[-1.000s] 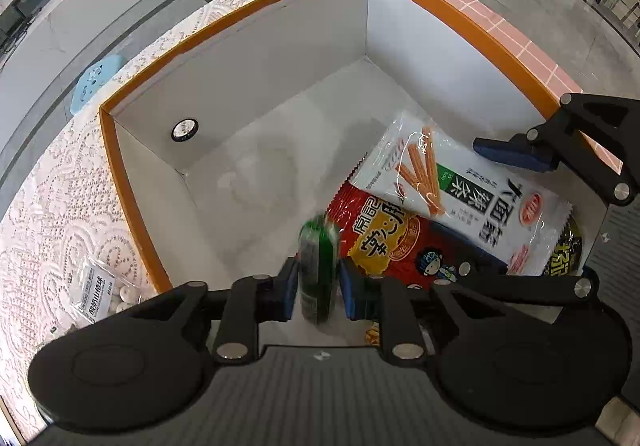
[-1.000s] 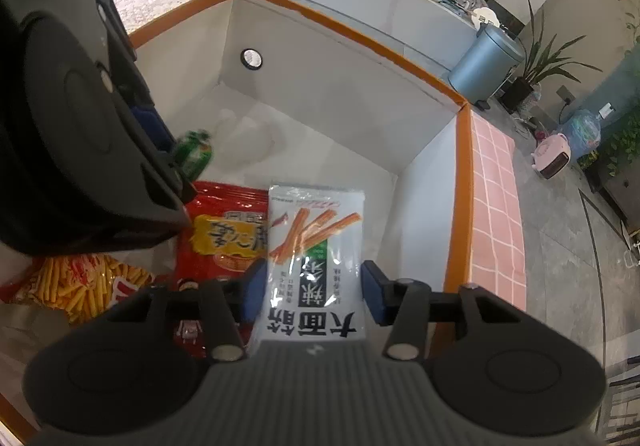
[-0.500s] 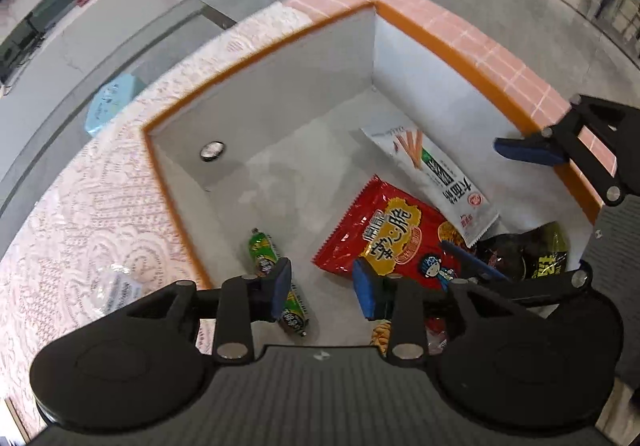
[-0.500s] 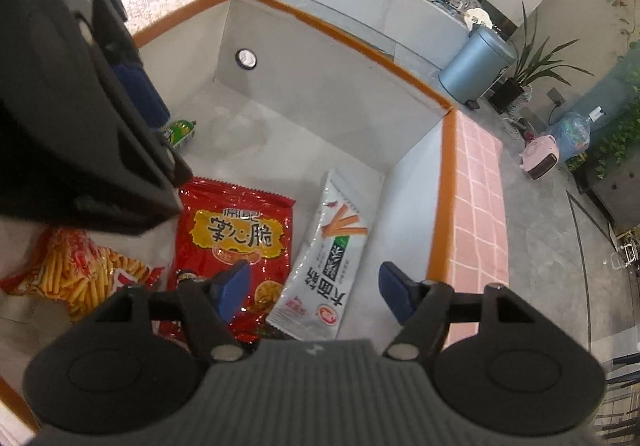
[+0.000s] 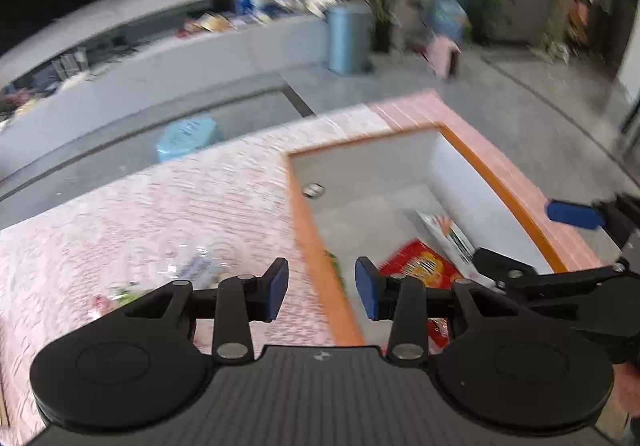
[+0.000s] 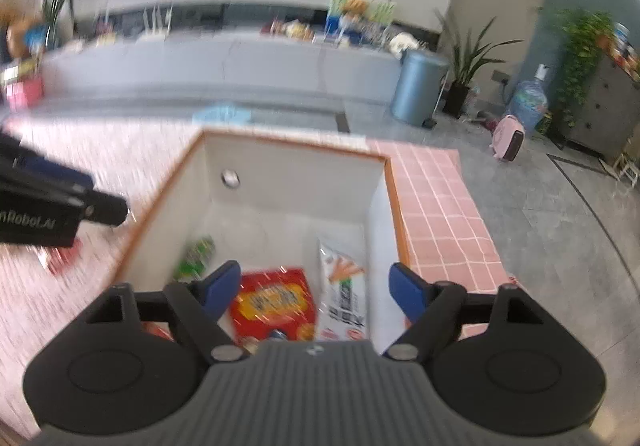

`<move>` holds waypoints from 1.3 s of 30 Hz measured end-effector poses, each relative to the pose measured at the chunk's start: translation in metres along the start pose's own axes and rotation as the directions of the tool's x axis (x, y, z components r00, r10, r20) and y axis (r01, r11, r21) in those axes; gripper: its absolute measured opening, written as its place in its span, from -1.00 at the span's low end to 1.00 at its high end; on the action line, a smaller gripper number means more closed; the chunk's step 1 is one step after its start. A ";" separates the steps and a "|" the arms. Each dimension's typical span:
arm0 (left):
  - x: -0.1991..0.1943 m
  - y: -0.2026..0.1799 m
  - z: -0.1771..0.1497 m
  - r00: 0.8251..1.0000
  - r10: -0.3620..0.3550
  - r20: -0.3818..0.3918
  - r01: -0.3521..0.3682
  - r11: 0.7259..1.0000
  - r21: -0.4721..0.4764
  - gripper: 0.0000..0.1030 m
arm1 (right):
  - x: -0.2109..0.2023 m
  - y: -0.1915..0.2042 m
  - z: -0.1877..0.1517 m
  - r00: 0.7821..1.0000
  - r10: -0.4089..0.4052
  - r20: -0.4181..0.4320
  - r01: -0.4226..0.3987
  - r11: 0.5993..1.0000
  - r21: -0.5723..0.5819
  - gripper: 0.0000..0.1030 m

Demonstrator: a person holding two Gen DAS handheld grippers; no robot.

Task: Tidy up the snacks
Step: 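Withdraw both tools from the box back over the snack pile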

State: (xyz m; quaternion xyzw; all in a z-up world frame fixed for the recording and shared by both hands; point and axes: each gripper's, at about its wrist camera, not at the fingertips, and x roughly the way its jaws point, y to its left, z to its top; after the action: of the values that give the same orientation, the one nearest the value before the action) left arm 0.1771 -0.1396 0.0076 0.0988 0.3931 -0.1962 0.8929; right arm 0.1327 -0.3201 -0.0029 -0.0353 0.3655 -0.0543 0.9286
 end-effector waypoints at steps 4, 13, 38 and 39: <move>-0.030 0.023 -0.012 0.995 0.063 0.078 -0.056 0.995 -0.085 -0.10 | -0.022 0.017 -0.003 0.997 0.014 0.071 -0.020 0.997 0.079 0.64; -0.070 0.075 -0.051 0.982 0.138 0.132 -0.102 0.963 -0.248 -0.08 | -0.052 0.074 -0.017 0.983 0.051 0.178 -0.082 0.981 0.175 0.73; -0.022 0.183 -0.112 0.995 0.091 -0.027 -0.093 0.882 -0.462 -0.06 | 0.014 0.199 -0.024 0.977 0.182 0.114 -0.181 0.983 -0.016 0.58; -0.018 0.185 -0.111 0.995 0.090 -0.037 -0.097 0.880 -0.464 -0.06 | 0.019 0.202 -0.023 0.977 0.185 0.108 -0.184 0.983 -0.023 0.53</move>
State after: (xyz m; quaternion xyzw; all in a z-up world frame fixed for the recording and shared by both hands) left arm 0.1716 0.0693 -0.0497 -0.0981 0.4296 -0.0524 0.8961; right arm 0.1461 -0.1225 -0.0536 -0.0101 0.3160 0.0366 0.9480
